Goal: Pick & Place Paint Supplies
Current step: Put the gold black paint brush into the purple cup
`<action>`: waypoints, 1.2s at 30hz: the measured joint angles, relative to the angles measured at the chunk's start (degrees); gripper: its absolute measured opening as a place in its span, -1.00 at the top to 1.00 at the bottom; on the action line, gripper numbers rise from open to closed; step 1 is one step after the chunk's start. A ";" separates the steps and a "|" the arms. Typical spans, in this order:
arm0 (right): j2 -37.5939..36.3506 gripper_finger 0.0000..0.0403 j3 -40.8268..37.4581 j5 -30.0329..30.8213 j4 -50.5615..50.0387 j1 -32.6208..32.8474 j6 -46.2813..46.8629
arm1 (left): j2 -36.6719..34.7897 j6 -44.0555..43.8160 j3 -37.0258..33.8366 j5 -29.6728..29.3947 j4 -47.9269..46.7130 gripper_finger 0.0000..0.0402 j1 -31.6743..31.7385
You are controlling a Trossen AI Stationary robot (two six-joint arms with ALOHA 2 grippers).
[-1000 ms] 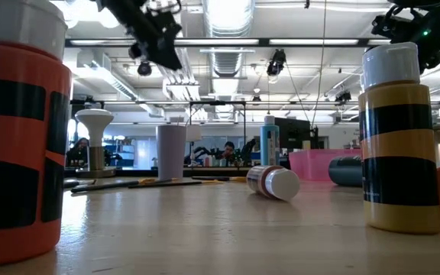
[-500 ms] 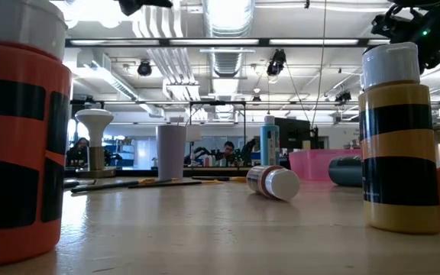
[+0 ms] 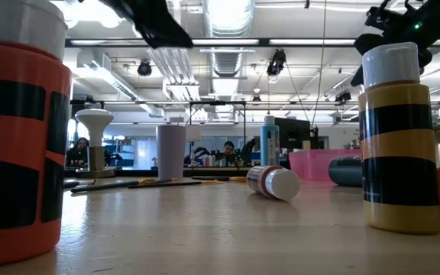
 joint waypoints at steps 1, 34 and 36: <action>0.00 0.08 0.00 0.00 0.50 0.00 -0.57 | 1.42 1.51 -0.23 -0.01 0.29 0.44 0.02; -0.02 0.35 -1.11 0.44 2.42 -0.02 -2.72 | 47.07 37.98 29.64 -5.44 -11.45 0.44 4.42; -0.02 0.31 -1.11 0.44 2.42 -0.02 -2.72 | 47.74 37.98 29.56 -4.84 -10.98 0.44 5.25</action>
